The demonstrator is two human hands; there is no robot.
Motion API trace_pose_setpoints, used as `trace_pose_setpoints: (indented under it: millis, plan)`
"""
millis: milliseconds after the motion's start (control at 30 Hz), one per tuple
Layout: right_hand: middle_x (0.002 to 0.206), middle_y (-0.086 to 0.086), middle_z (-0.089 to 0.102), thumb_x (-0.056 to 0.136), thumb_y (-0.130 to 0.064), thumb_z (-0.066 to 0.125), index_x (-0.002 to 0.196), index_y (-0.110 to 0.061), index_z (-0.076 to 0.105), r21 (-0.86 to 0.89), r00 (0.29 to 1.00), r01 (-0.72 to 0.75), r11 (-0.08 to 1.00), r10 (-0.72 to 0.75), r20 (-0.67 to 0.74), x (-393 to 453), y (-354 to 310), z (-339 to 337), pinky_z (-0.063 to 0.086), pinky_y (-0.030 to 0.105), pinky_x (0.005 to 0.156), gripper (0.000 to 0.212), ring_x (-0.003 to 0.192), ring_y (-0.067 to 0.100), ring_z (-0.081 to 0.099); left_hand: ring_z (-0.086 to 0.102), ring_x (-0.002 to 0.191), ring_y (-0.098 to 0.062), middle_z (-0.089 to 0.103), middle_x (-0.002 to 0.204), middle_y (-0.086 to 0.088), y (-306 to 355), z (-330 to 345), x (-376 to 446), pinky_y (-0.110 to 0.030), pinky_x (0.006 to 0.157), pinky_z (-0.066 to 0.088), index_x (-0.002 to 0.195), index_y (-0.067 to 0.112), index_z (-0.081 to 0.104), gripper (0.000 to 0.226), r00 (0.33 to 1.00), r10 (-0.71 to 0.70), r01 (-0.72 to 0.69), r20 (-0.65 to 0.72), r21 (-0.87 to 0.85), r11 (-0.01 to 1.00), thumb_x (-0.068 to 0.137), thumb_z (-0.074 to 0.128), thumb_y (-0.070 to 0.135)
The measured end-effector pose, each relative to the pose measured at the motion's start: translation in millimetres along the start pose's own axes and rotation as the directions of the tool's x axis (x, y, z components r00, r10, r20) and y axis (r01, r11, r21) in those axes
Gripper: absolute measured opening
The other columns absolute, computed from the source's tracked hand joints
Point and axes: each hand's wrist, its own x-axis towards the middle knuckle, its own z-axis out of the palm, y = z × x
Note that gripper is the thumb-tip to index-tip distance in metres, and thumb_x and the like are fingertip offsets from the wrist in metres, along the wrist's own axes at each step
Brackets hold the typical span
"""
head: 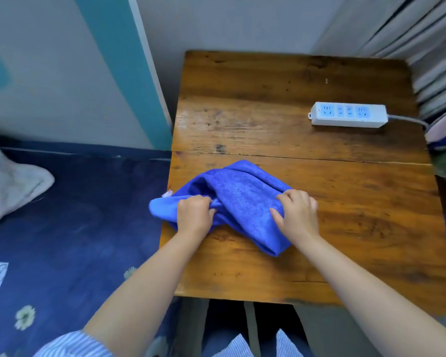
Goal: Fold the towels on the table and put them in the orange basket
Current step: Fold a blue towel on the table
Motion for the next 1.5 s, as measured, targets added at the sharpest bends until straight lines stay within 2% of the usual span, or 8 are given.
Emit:
trace_pose_setpoints:
  millis: [100,200,367,733,900,1133,1367,1500]
  plan:
    - [0.076,0.012,0.066,0.048,-0.022,0.088,0.075,-0.004,0.069,-0.002,0.975,0.222,0.975,-0.222,-0.02,3.5,-41.0,7.4,0.048,0.044,0.069,0.038,0.072,0.031,0.065,0.057,0.09,-0.032,0.066,0.088,-0.015,-14.8,-0.6,-26.3,-0.036,0.078,0.037,0.083,0.002,0.063,0.024,0.998,-0.064,0.062,-0.007,-0.201,0.978,0.087,0.056,0.024]
    - [0.1,0.007,0.059,0.077,-0.038,0.065,0.099,-0.008,0.062,-0.008,0.953,0.183,0.983,-0.175,0.246,15.4,-77.2,24.0,0.029,0.036,0.085,0.037,0.1,0.025,0.051,0.058,0.099,-0.028,0.068,0.101,-0.015,-33.4,2.7,-48.9,-0.03,0.085,0.037,0.099,0.001,0.067,0.024,0.992,-0.12,0.125,0.036,-0.317,0.94,0.087,0.057,0.019]
    - [0.091,0.01,0.058,0.086,-0.007,0.041,0.078,-0.015,0.058,-0.092,0.912,0.29,0.953,-0.245,0.329,21.2,-102.1,37.9,0.02,0.03,0.071,0.021,0.093,0.027,0.054,0.056,0.113,-0.023,0.065,0.117,-0.009,-64.2,5.5,-72.7,-0.022,0.094,0.035,0.115,0.005,0.064,0.029,0.98,-0.193,0.197,0.054,-0.441,0.875,0.088,0.058,0.012]
    - [0.107,0.009,0.055,0.087,-0.03,0.052,0.1,-0.009,0.055,-0.159,0.87,0.372,0.914,-0.284,0.402,9.6,-139.2,63.8,0.031,0.035,0.077,0.025,0.101,0.028,0.05,0.057,0.101,-0.023,0.064,0.106,-0.009,-85.5,24.9,-97.5,-0.022,0.081,0.038,0.108,0.005,0.065,0.023,0.887,-0.454,0.424,0.086,-0.545,0.724,0.088,0.058,0.015]
    - [0.064,0.006,0.052,0.086,-0.014,0.055,0.06,-0.009,0.053,0.289,0.932,-0.032,0.957,-0.076,0.354,36.0,-126.9,43.3,0.026,0.027,0.06,0.026,0.07,0.021,0.049,0.057,0.098,-0.022,0.065,0.104,-0.008,-92.1,23.4,-99.6,-0.021,0.076,0.036,0.104,0.008,0.067,0.021,0.881,-0.466,0.434,0.083,-0.533,0.726,0.09,0.054,0.016]
    - [0.054,-0.004,0.052,0.089,-0.01,0.051,0.064,-0.019,0.052,0.822,0.896,-0.366,0.437,0.406,0.183,98.9,-54.0,-39.6,0.042,0.012,0.041,0.027,0.041,-0.003,0.048,0.056,0.087,-0.028,0.052,0.08,-0.007,-90.7,-8.9,-79.9,-0.03,0.068,0.037,0.093,0.006,0.069,0.022,0.945,-0.316,0.238,-0.086,-0.481,0.844,0.084,0.049,0.005]
    - [0.069,0.015,0.053,0.09,-0.016,0.051,0.101,0.006,0.061,0.402,0.822,-0.566,0.719,0.46,0.334,75.2,1.3,-8.2,0.033,0.027,0.052,0.026,0.055,0.023,0.046,0.059,0.098,-0.026,0.057,0.092,-0.007,-76.5,-17.6,-62.7,-0.028,0.063,0.035,0.092,0.013,0.063,0.023,0.875,-0.183,0.148,0.447,0.111,0.983,0.088,0.041,0.015]
    - [0.108,0.023,0.063,0.087,-0.026,0.057,0.105,0.004,0.06,0.204,0.788,-0.587,0.783,0.495,0.366,40.4,-2.1,18.5,0.043,0.036,0.084,0.035,0.103,0.035,0.056,0.058,0.098,-0.025,0.056,0.093,-0.007,-62.0,-13.5,-52.4,-0.023,0.05,0.026,0.088,0.014,0.057,0.019,0.914,-0.178,0.124,0.364,0.167,0.978,0.088,0.038,0.013]
